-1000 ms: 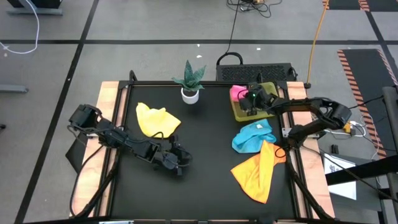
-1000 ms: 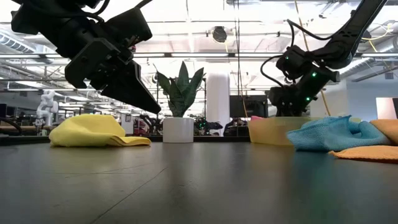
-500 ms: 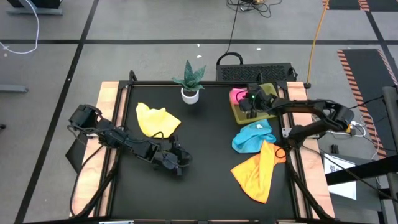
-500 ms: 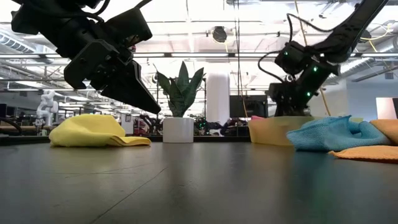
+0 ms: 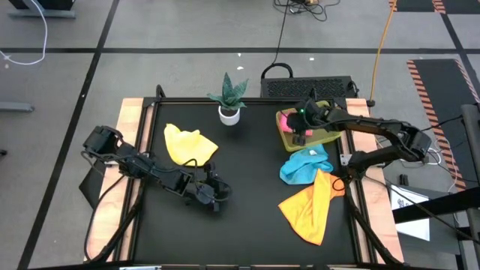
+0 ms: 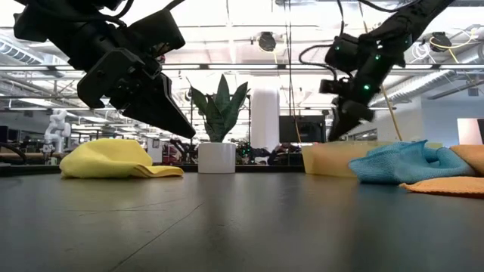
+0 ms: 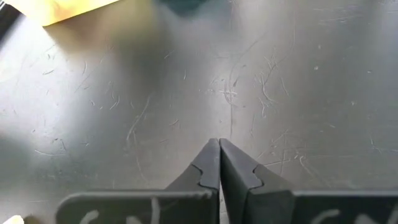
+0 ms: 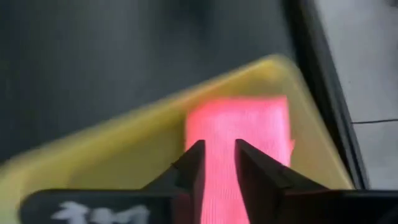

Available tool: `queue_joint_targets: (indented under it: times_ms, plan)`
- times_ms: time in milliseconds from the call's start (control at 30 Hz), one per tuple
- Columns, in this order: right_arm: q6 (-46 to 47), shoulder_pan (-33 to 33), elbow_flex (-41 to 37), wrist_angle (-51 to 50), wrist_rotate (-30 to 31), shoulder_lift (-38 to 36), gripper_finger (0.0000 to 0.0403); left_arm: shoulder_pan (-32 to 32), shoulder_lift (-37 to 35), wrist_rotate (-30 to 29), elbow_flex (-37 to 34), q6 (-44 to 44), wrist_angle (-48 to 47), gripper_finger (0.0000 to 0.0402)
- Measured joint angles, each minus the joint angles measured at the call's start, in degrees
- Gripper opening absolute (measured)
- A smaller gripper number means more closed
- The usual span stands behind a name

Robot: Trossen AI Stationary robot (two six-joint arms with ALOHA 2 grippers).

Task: Fold microfiber towels
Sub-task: Put the folded pink microfiber cloth into the yellow bin

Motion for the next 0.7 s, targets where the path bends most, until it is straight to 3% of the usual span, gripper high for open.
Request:
queue_joint_targets:
  times_ms: [167,333,533,700]
  plan:
    - [11.74,-2.23,0.11,6.89,-0.15,2.80,0.0008,0.00,0.00,0.00,0.00,-0.01,-0.03,0.0022]
    - [18.50,-3.99,0.09,8.68,1.64,9.36,0.0008,0.00,0.00,0.00,0.00,-0.02,-0.02,0.0014]
    - [14.45,-4.21,0.04,13.21,-1.94,16.02,0.0003,0.00,0.00,0.00,0.02,-0.04,-0.02,0.0007]
    - [8.05,-4.17,0.02,12.21,-6.08,14.26,0.0001,0.04,0.00,0.00,0.02,0.02,-0.02,0.0022]
